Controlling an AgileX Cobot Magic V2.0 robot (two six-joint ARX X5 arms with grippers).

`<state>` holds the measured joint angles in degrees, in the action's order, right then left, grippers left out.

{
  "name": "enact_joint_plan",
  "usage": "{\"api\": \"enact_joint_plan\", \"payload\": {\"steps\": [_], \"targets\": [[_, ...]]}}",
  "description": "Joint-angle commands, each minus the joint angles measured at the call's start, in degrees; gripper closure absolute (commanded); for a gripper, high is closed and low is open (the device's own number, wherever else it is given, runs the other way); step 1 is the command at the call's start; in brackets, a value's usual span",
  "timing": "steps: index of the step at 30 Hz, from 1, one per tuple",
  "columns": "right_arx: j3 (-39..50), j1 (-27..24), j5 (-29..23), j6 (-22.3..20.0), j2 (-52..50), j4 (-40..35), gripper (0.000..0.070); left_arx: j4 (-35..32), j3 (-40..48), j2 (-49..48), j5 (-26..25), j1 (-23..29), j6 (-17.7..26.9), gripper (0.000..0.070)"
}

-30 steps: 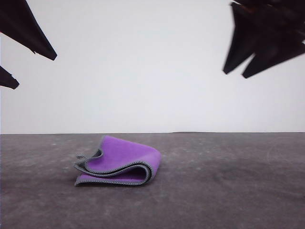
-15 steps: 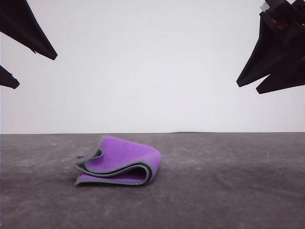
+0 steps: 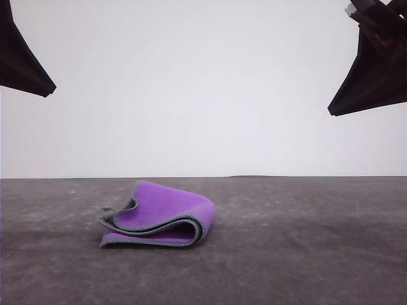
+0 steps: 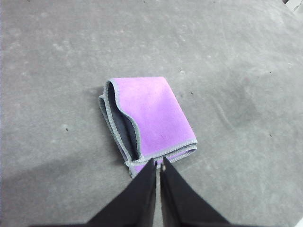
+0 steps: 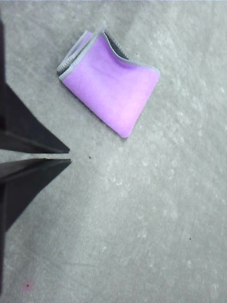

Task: Fold clothes

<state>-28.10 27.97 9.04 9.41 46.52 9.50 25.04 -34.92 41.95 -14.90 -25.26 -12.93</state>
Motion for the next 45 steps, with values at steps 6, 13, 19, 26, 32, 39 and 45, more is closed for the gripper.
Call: {"api": "enact_joint_plan", "payload": {"steps": [6, 13, 19, 26, 32, 39, 45], "targets": [[-0.5, 0.3, 0.0, 0.2, 0.2, -0.7, 0.0684, -2.0, 1.4, -0.7, 0.1, 1.3, 1.8, 0.0700], [-0.5, 0.3, -0.1, 0.2, 0.2, -0.7, 0.0684, -20.9, 20.0, -14.2, 1.3, 8.6, 3.9, 0.0700], [-0.5, 0.3, -0.1, 0.2, 0.2, -0.7, 0.0684, -22.0, 29.0, -30.2, 8.3, 17.2, 4.0, 0.0700], [-0.5, 0.3, -0.1, 0.2, 0.2, -0.7, 0.0684, -15.6, 32.4, -41.6, 9.6, 23.7, 4.5, 0.0700], [-0.5, 0.3, -0.1, 0.2, 0.2, -0.8, 0.0684, -17.2, 33.8, -41.8, 9.8, 25.0, 7.5, 0.0700], [-0.5, 0.3, -0.1, 0.2, 0.2, -0.8, 0.0684, -16.0, 34.2, -41.8, 9.5, 25.0, 11.1, 0.0700], [-0.5, 0.3, -0.1, 0.2, 0.2, -0.8, 0.0684, -16.7, 34.2, -41.8, 9.6, 25.0, 14.0, 0.0700]]}}
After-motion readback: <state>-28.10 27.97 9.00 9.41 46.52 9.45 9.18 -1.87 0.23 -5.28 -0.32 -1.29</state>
